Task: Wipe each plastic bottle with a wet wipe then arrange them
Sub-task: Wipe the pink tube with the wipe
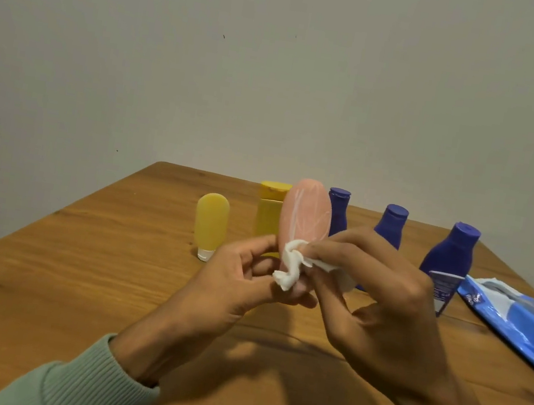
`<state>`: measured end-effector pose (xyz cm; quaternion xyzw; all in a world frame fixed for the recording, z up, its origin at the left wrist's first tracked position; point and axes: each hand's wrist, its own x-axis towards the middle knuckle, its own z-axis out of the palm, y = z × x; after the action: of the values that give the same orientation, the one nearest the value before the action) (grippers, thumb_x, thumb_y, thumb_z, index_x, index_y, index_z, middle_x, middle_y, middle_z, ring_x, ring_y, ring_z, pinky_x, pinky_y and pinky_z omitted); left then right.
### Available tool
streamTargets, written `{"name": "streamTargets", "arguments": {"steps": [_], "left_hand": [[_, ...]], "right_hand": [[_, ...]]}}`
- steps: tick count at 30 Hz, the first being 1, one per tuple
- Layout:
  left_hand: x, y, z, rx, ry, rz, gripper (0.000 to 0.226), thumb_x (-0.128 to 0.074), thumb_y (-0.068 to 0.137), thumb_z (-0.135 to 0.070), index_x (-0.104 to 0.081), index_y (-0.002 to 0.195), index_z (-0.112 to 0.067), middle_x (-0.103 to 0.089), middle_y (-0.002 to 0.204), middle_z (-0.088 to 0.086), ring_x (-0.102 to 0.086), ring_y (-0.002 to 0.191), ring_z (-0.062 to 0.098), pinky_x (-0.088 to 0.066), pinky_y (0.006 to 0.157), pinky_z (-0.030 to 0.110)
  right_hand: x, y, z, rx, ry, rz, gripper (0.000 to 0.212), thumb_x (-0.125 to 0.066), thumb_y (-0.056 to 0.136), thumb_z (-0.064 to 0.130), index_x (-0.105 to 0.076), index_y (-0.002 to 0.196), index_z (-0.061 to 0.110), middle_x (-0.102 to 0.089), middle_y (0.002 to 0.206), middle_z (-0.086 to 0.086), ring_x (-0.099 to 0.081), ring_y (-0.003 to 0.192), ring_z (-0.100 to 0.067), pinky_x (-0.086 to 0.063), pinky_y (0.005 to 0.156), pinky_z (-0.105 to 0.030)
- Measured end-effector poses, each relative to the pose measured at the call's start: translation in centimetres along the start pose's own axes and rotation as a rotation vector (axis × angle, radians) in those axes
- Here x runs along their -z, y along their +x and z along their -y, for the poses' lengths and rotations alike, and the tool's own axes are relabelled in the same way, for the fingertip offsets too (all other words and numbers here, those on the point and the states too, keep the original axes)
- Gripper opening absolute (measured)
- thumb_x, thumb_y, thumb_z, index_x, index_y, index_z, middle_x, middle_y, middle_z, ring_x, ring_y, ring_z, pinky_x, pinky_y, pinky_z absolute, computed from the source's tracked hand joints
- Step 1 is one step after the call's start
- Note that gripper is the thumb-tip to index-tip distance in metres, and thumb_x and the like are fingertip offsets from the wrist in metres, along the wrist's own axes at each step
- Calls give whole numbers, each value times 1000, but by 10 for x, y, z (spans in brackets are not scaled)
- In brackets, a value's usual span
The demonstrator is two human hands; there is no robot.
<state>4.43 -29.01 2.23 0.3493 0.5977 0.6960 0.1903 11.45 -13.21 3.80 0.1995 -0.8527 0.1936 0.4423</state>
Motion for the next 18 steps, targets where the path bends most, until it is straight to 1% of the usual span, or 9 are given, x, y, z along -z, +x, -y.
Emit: {"name": "streamTargets", "arguments": {"steps": [3, 5, 8, 9, 12, 14, 15, 16, 18], "left_hand": [[-3, -1, 7, 33, -40, 19, 44, -68, 82, -7, -59, 124, -13, -72, 112, 14, -69, 102, 30, -56, 89, 34], [-4, 0, 10, 37, -49, 28, 43, -66, 83, -3, -58, 124, -10, -72, 111, 14, -69, 101, 31, -57, 87, 34], [-3, 0, 11, 5, 19, 36, 43, -66, 80, -3, -57, 122, -6, -74, 104, 5, -72, 91, 19, -56, 77, 24], [-3, 0, 12, -8, 38, 35, 44, -67, 78, -4, -58, 121, -5, -74, 102, 5, -72, 89, 18, -55, 76, 23], [-5, 0, 18, -31, 64, 36, 42, -71, 82, -4, -60, 123, -6, -71, 107, 14, -69, 97, 29, -57, 82, 34], [-7, 0, 21, -29, 58, 38, 41, -71, 82, -7, -61, 121, -7, -71, 107, 15, -68, 99, 33, -57, 83, 41], [-8, 0, 22, -37, 63, 33, 40, -71, 81, -8, -61, 120, -7, -72, 105, 13, -69, 97, 31, -58, 81, 41], [-8, 0, 22, -54, 77, 21, 37, -70, 80, -7, -62, 117, -6, -72, 102, 11, -70, 93, 27, -58, 78, 36], [-9, -1, 22, -80, 136, -7, 30, -69, 81, -6, -63, 111, -4, -72, 95, 9, -70, 84, 21, -56, 72, 26]], "right_hand": [[0, -1, -3, -55, -43, -25, 25, -53, 83, 21, -67, 98, 8, -63, 94, 0, -54, 87, -4, -48, 73, -12], [-1, -4, -3, -87, -8, -8, 25, -54, 82, 22, -67, 100, 10, -62, 95, 2, -54, 87, -2, -47, 73, -11], [0, -9, -2, -84, 52, 105, 24, -61, 79, 22, -67, 101, 15, -60, 96, 7, -54, 88, -1, -48, 74, -11], [1, -9, -3, -79, 47, 126, 23, -62, 79, 22, -68, 101, 16, -60, 96, 7, -55, 87, -2, -49, 73, -13], [4, -8, -7, -124, 25, 52, 21, -62, 82, 15, -68, 102, 16, -61, 95, 7, -56, 86, -2, -49, 72, -15], [2, -8, -5, -147, 2, -14, 22, -60, 82, 16, -67, 102, 15, -60, 96, 7, -54, 87, 0, -47, 74, -10], [0, -9, -2, -149, 0, -13, 23, -57, 81, 20, -67, 101, 14, -59, 95, 8, -53, 87, 0, -46, 75, -8], [-2, -10, 1, -145, 7, 19, 25, -54, 80, 24, -67, 100, 15, -58, 95, 8, -53, 86, 0, -46, 74, -8], [-4, -12, 5, -119, 17, 131, 25, -54, 78, 28, -67, 97, 19, -58, 94, 10, -55, 83, -4, -51, 68, -15]]}}
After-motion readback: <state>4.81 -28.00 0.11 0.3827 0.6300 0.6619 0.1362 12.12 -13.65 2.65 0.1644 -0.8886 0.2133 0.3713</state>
